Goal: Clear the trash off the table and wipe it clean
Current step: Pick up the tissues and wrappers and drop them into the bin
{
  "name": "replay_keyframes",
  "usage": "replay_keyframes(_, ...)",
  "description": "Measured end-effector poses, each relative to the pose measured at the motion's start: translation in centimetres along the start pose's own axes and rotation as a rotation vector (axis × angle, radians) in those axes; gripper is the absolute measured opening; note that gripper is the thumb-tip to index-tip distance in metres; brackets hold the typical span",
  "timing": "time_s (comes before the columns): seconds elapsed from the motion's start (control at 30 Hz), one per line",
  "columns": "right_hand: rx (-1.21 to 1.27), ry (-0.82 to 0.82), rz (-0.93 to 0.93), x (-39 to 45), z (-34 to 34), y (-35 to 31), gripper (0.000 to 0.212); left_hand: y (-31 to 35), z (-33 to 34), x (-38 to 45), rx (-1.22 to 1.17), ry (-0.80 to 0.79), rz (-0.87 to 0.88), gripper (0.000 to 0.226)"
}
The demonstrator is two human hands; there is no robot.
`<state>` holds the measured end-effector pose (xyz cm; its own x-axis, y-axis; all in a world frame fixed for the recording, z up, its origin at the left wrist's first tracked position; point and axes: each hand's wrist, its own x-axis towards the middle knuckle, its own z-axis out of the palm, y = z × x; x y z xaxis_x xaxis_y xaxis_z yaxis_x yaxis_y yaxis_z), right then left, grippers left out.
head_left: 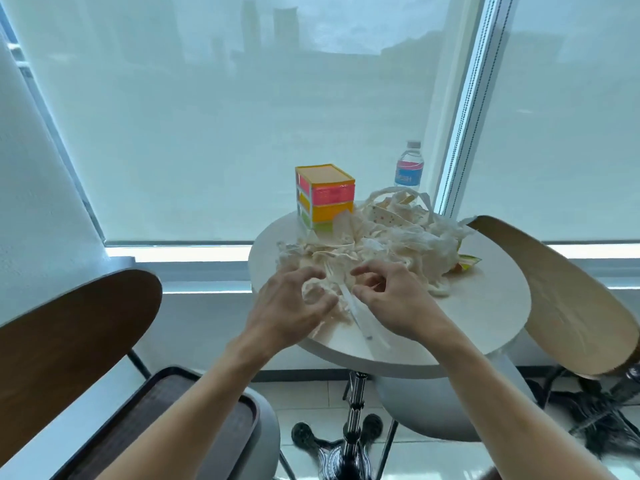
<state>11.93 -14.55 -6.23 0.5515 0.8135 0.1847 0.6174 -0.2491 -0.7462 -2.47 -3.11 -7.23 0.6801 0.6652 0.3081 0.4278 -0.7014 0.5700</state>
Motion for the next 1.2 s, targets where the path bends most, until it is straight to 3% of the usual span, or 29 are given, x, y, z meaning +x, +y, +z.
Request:
replay_keyframes(0.23,-0.169,0.127,-0.004,3.0,1.6,-0.9,0.045,-1.0,-0.4,0.7,-0.064,0.001,0.066,0.024)
replay_keyframes(0.37,-0.203,0.213,0.058,4.3,2.3,-0.8,0.024,-1.5,-1.2,1.2,-0.138,0.051,0.060,0.016)
replay_keyframes(0.53,-0.036,0.354,0.061,5.0,2.0,-1.0,0.007,-1.5,-2.0,1.8,-0.207,0.123,0.045,0.016)
replay_keyframes(0.73,0.201,0.565,-0.040,4.5,-0.4,-1.4,0.019,-0.4,-2.0,2.0,-0.303,0.137,0.037,0.012)
replay_keyframes(0.87,0.269,0.597,-0.071,3.0,-2.0,-1.3,0.008,0.9,-1.3,1.7,-0.382,0.122,0.033,0.011)
replay_keyframes(1.2,0.223,0.572,-0.006,-2.3,-6.0,2.3,0.013,5.6,1.4,0.0,-0.490,0.059,0.071,0.015)
